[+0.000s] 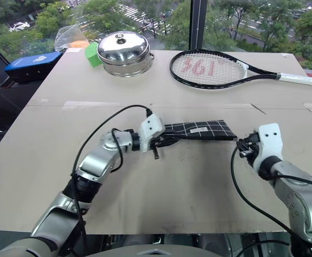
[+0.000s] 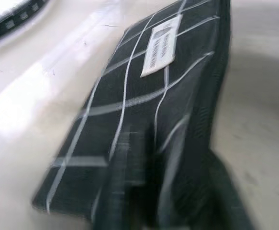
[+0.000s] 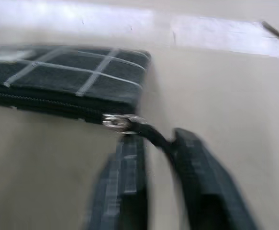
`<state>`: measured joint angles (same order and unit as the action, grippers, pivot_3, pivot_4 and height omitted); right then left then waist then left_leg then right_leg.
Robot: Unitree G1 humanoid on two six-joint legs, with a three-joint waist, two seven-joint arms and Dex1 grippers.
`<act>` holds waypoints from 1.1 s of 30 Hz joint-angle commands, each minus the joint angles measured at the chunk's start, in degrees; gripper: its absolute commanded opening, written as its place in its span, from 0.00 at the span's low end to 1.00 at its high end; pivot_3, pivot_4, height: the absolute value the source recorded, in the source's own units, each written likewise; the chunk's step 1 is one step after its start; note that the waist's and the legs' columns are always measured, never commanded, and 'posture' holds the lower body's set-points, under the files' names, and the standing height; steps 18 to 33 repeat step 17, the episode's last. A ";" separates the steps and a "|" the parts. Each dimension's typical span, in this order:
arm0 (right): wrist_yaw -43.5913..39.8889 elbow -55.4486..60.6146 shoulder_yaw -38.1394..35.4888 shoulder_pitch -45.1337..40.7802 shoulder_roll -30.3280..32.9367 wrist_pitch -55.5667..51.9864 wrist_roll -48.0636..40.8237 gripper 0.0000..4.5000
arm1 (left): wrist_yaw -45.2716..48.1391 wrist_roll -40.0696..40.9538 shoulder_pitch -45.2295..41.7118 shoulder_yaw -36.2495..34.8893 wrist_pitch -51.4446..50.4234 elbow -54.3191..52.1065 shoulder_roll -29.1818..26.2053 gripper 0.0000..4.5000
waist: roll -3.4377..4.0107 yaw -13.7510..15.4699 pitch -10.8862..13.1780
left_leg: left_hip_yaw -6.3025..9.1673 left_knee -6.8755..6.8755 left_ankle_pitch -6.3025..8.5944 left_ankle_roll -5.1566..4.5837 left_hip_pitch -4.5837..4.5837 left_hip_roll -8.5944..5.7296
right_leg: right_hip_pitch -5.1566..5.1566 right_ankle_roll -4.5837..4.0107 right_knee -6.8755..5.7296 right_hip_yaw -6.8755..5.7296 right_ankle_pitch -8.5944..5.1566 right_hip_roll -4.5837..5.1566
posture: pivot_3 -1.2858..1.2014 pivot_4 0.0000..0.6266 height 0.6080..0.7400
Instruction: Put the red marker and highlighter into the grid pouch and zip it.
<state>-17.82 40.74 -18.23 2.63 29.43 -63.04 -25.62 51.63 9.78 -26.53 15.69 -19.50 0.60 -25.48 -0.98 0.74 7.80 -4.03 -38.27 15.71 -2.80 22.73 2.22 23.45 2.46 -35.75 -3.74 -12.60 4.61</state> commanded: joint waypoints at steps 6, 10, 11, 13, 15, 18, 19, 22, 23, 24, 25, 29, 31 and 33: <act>-29.57 1.98 -19.42 24.52 6.90 32.45 -1.45 1.00 | 12.44 18.54 14.85 -15.66 -7.84 -15.46 -11.86 0.98 | -0.01 0.04 -0.02 | 0.01 -0.02 0.01 -0.01 0.00 0.14 | 0.00 0.02 0.00 -0.01 -0.08 0.03 | 0.52 0.24 1.00; -37.66 -4.08 -28.04 32.78 4.90 47.95 -0.59 1.00 | 16.32 23.35 26.40 -24.00 -7.58 -19.41 -17.75 0.98 | -0.02 0.04 -0.04 | -0.02 0.05 0.03 -0.01 -0.14 0.24 | -0.04 0.09 0.03 0.01 -0.34 0.05 | 0.52 0.24 1.00; -38.73 -4.96 -29.15 33.78 4.68 49.62 -1.33 1.00 | 16.70 23.81 28.32 -25.37 -7.32 -19.91 -18.72 0.98 | 0.00 0.07 -0.03 | -0.05 0.01 0.03 -0.01 -0.13 0.24 | 0.00 0.09 0.05 0.02 -0.34 0.10 | 0.52 0.24 1.00; -40.43 -5.78 -30.92 35.69 4.07 51.86 -2.21 1.00 | 16.76 23.37 31.19 -27.79 -6.28 -19.63 -20.01 0.98 | -0.03 0.15 -0.03 | -0.06 -0.04 0.04 -0.01 -0.16 0.21 | -0.02 0.08 0.03 0.00 -0.34 0.22 | 0.52 0.24 1.00; -41.98 -5.96 -31.83 38.16 3.22 53.82 -2.56 1.00 | 17.24 22.68 33.62 -30.08 -4.47 -18.02 -20.79 0.98 | 0.04 0.26 -0.08 | -0.05 -0.04 0.05 0.01 -0.16 0.22 | -0.01 0.07 0.03 -0.02 -0.34 0.42 | 0.52 0.24 1.00; -43.01 -6.53 -31.10 39.60 3.31 54.92 -2.73 1.00 | 17.75 23.75 34.21 -31.04 -4.06 -17.10 -20.80 0.98 | 0.07 0.35 -0.06 | 0.00 -0.02 0.16 0.20 -0.15 0.23 | 0.00 0.07 0.03 -0.05 -0.35 0.56 | 0.52 0.24 1.00; -43.01 -6.53 -31.10 39.60 3.31 54.92 -2.73 1.00 | 17.75 23.75 34.21 -31.04 -4.06 -17.10 -20.80 0.98 | 0.07 0.35 -0.06 | 0.00 -0.02 0.16 0.20 -0.15 0.23 | 0.00 0.07 0.03 -0.05 -0.35 0.56 | 0.52 0.24 1.00; -43.01 -6.53 -31.10 39.60 3.31 54.92 -2.73 1.00 | 17.75 23.75 34.21 -31.04 -4.06 -17.10 -20.80 0.98 | 0.07 0.35 -0.06 | 0.00 -0.02 0.16 0.20 -0.15 0.23 | 0.00 0.07 0.03 -0.05 -0.35 0.56 | 0.52 0.24 1.00; -43.01 -6.53 -31.10 39.60 3.31 54.92 -2.73 1.00 | 17.75 23.75 34.21 -31.04 -4.06 -17.10 -20.80 0.98 | 0.07 0.35 -0.06 | 0.00 -0.02 0.16 0.20 -0.15 0.23 | 0.00 0.07 0.03 -0.05 -0.35 0.56 | 0.52 0.24 1.00; -43.01 -6.53 -31.10 39.60 3.31 54.92 -2.73 1.00 | 17.75 23.75 34.21 -31.04 -4.06 -17.10 -20.80 0.98 | 0.07 0.35 -0.06 | 0.00 -0.02 0.16 0.20 -0.15 0.23 | 0.00 0.07 0.03 -0.05 -0.35 0.56 | 0.52 0.24 1.00; -43.01 -6.53 -31.10 39.60 3.31 54.92 -2.73 1.00 | 17.75 23.75 34.21 -31.04 -4.06 -17.10 -20.80 0.98 | 0.07 0.35 -0.06 | 0.00 -0.02 0.16 0.20 -0.15 0.23 | 0.00 0.07 0.03 -0.05 -0.35 0.56 | 0.52 0.24 1.00; -43.01 -6.53 -31.10 39.60 3.31 54.92 -2.73 1.00 | 17.75 23.75 34.21 -31.04 -4.06 -17.10 -20.80 0.98 | 0.07 0.35 -0.06 | 0.00 -0.02 0.16 0.20 -0.15 0.23 | 0.00 0.07 0.03 -0.05 -0.35 0.56 | 0.52 0.24 1.00; -43.01 -6.53 -31.10 39.60 3.31 54.92 -2.73 1.00 | 17.75 23.75 34.21 -31.04 -4.06 -17.10 -20.80 0.98 | 0.07 0.35 -0.06 | 0.00 -0.02 0.16 0.20 -0.15 0.23 | 0.00 0.07 0.03 -0.05 -0.35 0.56 | 0.52 0.24 1.00; -43.01 -6.53 -31.10 39.60 3.31 54.92 -2.73 1.00 | 17.75 23.75 34.21 -31.04 -4.06 -17.10 -20.80 0.98 | 0.07 0.35 -0.06 | 0.00 -0.02 0.16 0.20 -0.15 0.23 | 0.00 0.07 0.03 -0.05 -0.35 0.56 | 0.52 0.24 1.00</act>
